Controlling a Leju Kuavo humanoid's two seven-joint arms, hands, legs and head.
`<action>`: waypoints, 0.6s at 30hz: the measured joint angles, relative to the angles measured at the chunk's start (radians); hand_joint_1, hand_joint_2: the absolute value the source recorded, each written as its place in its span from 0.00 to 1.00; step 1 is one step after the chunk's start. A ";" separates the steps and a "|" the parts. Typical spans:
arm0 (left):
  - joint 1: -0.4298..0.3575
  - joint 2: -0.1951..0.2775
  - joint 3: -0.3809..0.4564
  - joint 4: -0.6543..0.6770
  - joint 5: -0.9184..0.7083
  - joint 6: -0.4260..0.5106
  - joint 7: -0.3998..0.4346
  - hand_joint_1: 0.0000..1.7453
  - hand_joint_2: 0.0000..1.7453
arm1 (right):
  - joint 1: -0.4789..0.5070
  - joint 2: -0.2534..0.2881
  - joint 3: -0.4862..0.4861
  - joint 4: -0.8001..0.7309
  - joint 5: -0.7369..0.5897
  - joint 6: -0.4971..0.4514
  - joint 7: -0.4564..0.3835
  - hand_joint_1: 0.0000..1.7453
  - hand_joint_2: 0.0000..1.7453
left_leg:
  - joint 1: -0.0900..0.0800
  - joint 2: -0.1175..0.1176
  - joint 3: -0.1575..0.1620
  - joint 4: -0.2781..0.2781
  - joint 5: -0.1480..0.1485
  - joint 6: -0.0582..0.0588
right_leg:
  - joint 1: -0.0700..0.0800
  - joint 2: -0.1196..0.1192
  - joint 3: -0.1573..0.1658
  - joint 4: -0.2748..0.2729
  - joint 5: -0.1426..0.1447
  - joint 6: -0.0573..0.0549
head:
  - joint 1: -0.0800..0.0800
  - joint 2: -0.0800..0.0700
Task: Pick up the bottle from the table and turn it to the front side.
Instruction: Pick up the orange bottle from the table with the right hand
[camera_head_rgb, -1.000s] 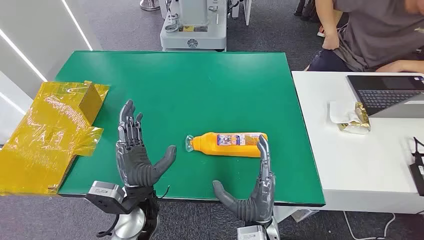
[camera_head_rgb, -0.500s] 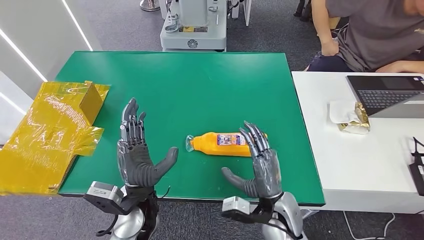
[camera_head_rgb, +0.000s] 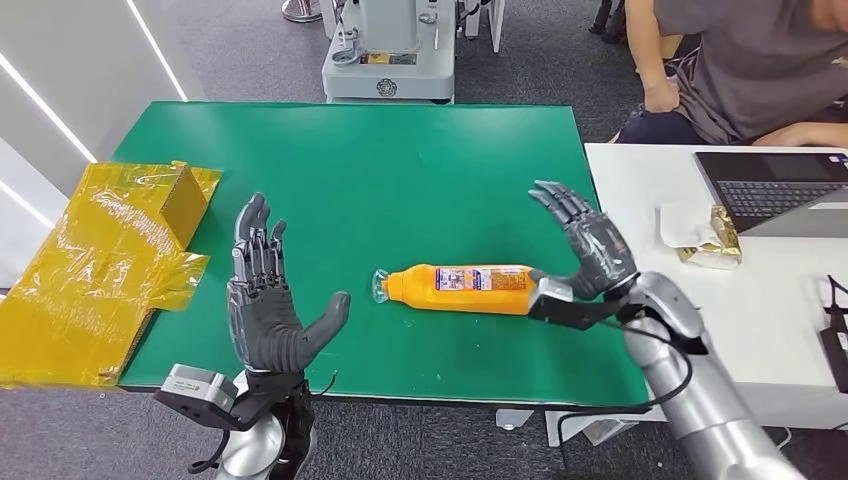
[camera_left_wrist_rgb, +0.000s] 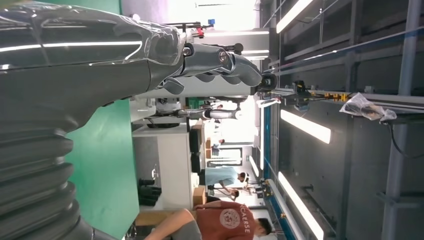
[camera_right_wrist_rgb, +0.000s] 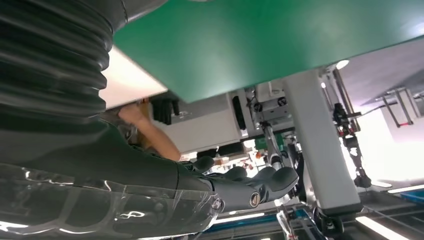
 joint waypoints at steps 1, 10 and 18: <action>0.000 0.000 0.000 0.000 0.000 -0.002 0.000 0.00 1.00 | -0.040 -0.015 0.001 0.026 -0.011 0.045 -0.001 0.00 1.00 | 0.000 0.000 0.000 0.000 0.000 0.000 | 0.000 0.000 0.000 0.000 0.000 0.000 | 0.000 0.000; 0.000 0.000 0.001 0.000 0.007 -0.003 0.000 0.00 1.00 | -0.453 -0.029 0.122 0.351 -0.121 0.583 0.015 0.00 1.00 | 0.001 0.000 0.000 0.000 0.001 0.000 | 0.000 0.000 -0.001 0.001 0.001 0.000 | 0.000 0.000; 0.000 0.000 0.001 0.000 0.017 0.012 0.000 0.00 1.00 | -0.555 0.079 0.237 0.567 -0.125 0.488 0.024 0.00 1.00 | 0.001 0.000 0.000 -0.001 0.002 -0.001 | 0.001 0.001 -0.001 0.001 0.001 -0.001 | 0.000 0.000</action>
